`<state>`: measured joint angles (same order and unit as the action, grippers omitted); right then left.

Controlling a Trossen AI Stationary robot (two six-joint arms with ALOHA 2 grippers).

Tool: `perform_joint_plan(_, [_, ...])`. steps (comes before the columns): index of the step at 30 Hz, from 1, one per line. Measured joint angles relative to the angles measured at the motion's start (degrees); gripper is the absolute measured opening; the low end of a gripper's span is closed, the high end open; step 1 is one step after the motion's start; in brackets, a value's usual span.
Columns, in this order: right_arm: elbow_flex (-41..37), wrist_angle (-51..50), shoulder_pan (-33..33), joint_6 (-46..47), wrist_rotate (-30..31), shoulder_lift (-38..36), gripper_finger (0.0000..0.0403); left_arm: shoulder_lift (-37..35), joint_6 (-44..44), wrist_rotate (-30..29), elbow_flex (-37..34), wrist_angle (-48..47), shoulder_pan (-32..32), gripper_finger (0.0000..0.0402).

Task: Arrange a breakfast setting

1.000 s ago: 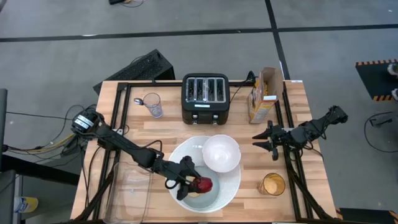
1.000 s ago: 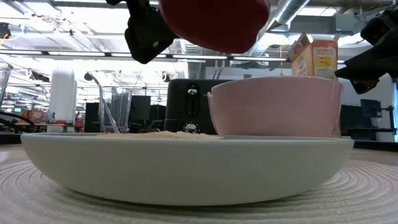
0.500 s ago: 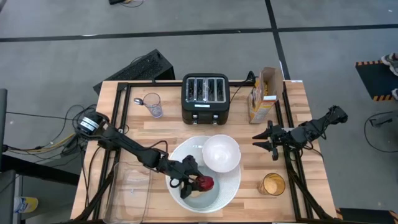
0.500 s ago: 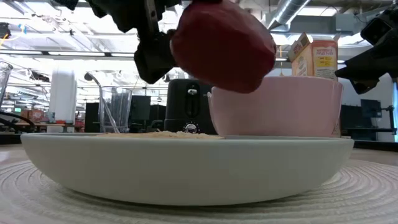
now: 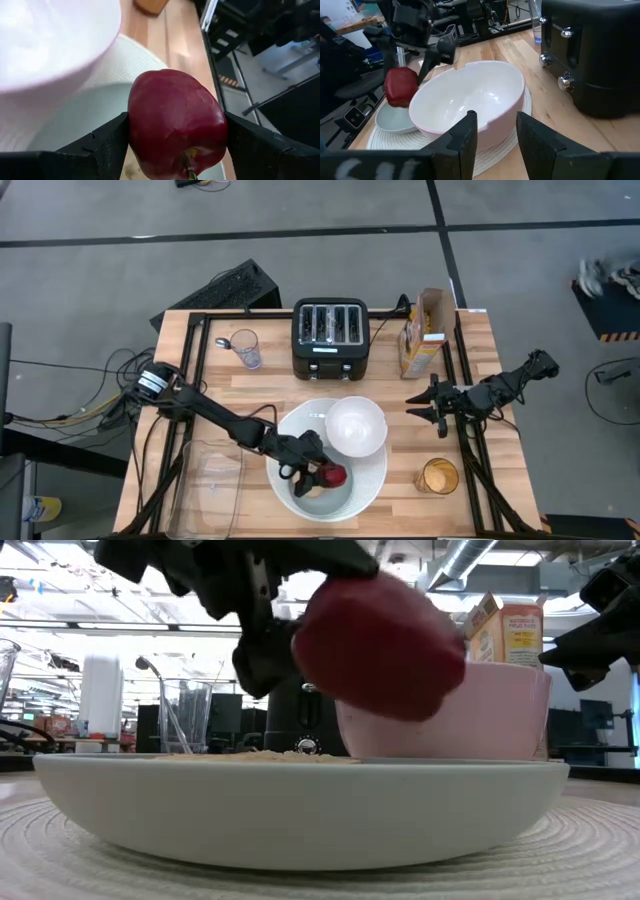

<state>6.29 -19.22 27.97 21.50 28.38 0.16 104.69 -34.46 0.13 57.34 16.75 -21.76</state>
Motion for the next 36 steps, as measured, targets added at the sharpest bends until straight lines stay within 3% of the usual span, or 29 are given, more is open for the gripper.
perform_joint_plan(19, [0.0, 0.0, 0.0, 0.0, 0.0, 0.2, 0.0159, 0.5, 0.4, 2.2, -0.1, -1.0, 1.9, 0.0280])
perform_joint_plan(28, [0.0, 0.0, 0.0, 0.0, 0.0, 0.2, 0.0159, 0.5, 0.5, 2.2, -0.1, -2.1, 2.2, 0.0315])
perform_joint_plan(36, [0.0, 0.0, 0.0, 0.0, 0.0, 0.2, 0.0159, 0.5, 0.4, 2.2, -0.1, -2.0, 2.5, 0.0319])
